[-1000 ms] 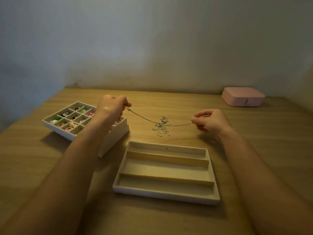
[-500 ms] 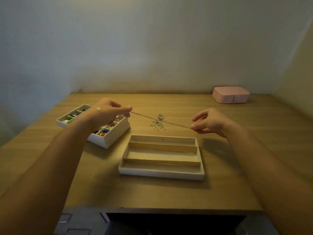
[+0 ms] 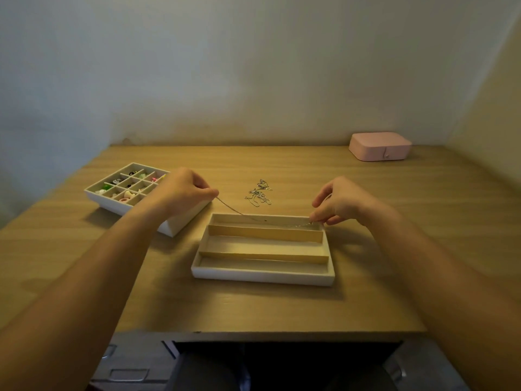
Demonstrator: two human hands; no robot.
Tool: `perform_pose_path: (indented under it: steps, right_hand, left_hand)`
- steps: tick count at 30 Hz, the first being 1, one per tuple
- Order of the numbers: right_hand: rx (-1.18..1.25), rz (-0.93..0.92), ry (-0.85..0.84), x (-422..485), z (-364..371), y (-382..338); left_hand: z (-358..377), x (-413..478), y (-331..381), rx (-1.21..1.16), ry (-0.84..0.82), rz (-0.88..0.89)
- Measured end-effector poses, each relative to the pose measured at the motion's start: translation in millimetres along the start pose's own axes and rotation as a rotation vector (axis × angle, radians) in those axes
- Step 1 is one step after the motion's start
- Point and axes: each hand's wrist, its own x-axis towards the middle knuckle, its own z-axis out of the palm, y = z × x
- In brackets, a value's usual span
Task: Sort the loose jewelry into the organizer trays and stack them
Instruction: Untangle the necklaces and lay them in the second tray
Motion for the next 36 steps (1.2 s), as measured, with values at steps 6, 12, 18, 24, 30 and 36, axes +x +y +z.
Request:
perform_pose_path:
  steps: [6, 12, 18, 24, 30, 36]
  right_hand:
    - [-0.276, -0.011, 0.102, -2, 13, -6]
    - [-0.468, -0.046, 0.219, -2, 29, -6]
    - [-0.536, -0.12, 0.323, -5, 42, -2]
    - [-0.523, -0.155, 0.315, -8, 41, -1]
    - [-0.276, -0.209, 0.251, -1, 26, -7]
    - [-0.229, -0.271, 0.203, 12, 51, -29]
  left_hand:
    - [-2, 2, -1, 0.013, -0.019, -0.021]
    - [-1, 1, 4, 0.057, -0.035, -0.042]
    - [0, 3, 5, 0.083, -0.061, -0.027]
    - [5, 8, 2, 0.04, -0.096, -0.015]
    - [9, 13, 1, 0.059, -0.131, 0.003]
    - [15, 21, 1, 0.183, -0.162, 0.061]
